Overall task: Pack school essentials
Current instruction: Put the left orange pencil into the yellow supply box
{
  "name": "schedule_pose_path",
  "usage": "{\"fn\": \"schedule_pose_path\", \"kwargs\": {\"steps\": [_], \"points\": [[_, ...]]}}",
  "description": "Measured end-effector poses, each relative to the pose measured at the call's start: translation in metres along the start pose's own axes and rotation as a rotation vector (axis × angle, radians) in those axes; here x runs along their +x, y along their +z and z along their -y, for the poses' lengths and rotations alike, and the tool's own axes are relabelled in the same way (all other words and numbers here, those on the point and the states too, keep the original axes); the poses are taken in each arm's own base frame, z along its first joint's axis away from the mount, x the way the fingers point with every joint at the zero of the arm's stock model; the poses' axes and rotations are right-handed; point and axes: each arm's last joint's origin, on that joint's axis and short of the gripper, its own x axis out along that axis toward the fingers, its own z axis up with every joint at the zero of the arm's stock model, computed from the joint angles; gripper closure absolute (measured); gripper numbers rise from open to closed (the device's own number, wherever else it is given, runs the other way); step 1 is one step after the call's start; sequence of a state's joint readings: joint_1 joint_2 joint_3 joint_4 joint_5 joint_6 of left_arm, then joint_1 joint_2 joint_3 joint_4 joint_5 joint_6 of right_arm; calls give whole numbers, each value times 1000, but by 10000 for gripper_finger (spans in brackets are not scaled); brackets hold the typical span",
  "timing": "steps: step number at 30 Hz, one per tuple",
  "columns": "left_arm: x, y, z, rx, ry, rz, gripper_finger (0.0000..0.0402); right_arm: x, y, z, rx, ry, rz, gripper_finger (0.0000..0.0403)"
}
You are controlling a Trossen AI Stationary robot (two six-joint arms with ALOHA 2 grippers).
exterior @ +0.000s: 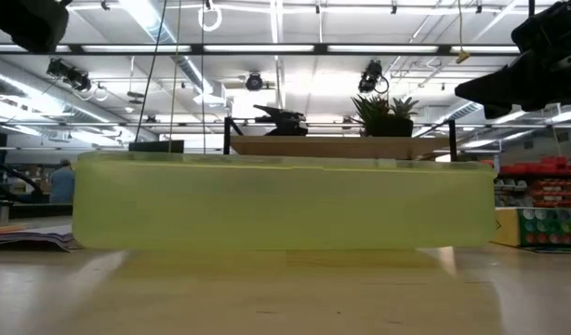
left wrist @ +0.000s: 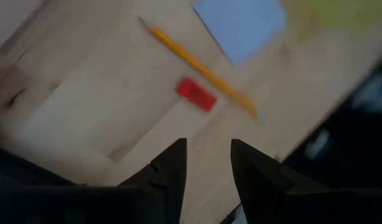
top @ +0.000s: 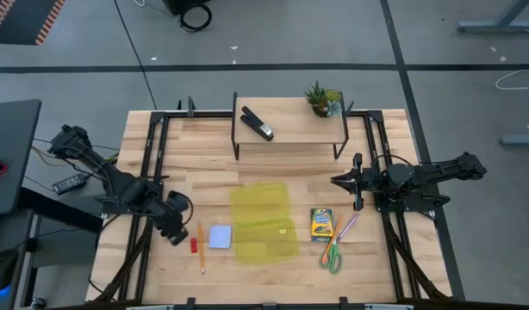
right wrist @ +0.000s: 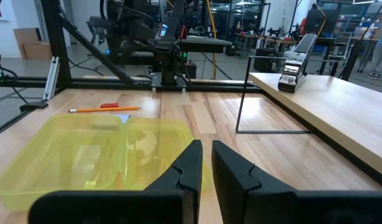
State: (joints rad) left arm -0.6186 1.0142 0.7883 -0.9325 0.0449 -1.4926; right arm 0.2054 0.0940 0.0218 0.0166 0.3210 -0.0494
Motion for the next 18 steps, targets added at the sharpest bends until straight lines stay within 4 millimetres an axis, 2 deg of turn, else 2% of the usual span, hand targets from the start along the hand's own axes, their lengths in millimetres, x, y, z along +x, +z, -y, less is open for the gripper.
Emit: {"fn": "schedule_pose_path", "kwargs": {"steps": [4,8,12,18], "points": [[1,3,0,-277,0,106,264,0,0,0,0,0,0,361],[11,7,3,-428,36,214,270,0,0,0,0,0,0,361],[31,9,11,-563,68,262,273,0,0,0,0,0,0,361],[62,9,28,-679,38,252,268,0,0,0,0,0,0,361]]}}
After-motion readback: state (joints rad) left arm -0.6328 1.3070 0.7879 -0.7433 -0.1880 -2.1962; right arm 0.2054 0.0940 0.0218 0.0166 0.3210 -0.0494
